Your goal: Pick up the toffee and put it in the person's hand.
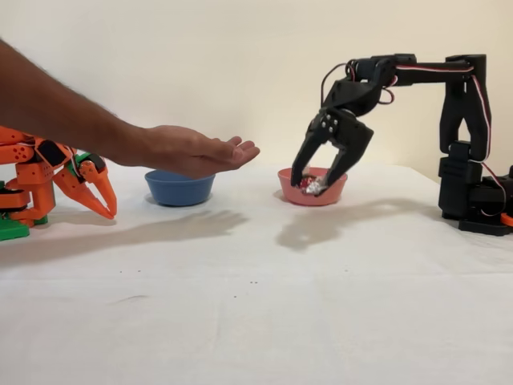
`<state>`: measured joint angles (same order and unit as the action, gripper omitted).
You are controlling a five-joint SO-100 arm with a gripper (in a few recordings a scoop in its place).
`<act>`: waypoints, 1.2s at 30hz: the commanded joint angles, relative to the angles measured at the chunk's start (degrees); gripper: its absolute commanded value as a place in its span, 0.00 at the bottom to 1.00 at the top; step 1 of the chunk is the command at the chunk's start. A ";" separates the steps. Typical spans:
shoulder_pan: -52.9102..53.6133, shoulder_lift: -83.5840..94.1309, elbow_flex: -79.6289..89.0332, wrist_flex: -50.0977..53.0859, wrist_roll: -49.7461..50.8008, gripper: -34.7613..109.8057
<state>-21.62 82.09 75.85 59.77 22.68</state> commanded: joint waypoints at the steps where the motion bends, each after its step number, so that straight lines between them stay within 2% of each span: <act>1: 2.81 9.84 -0.79 0.26 -0.79 0.34; 11: 9.40 13.80 1.32 -6.42 -3.96 0.34; 22: 11.78 11.25 -2.55 -12.22 -5.89 0.34; 36: 11.95 -2.55 -19.86 -13.62 -6.94 0.34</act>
<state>-9.40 78.66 63.46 47.20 15.12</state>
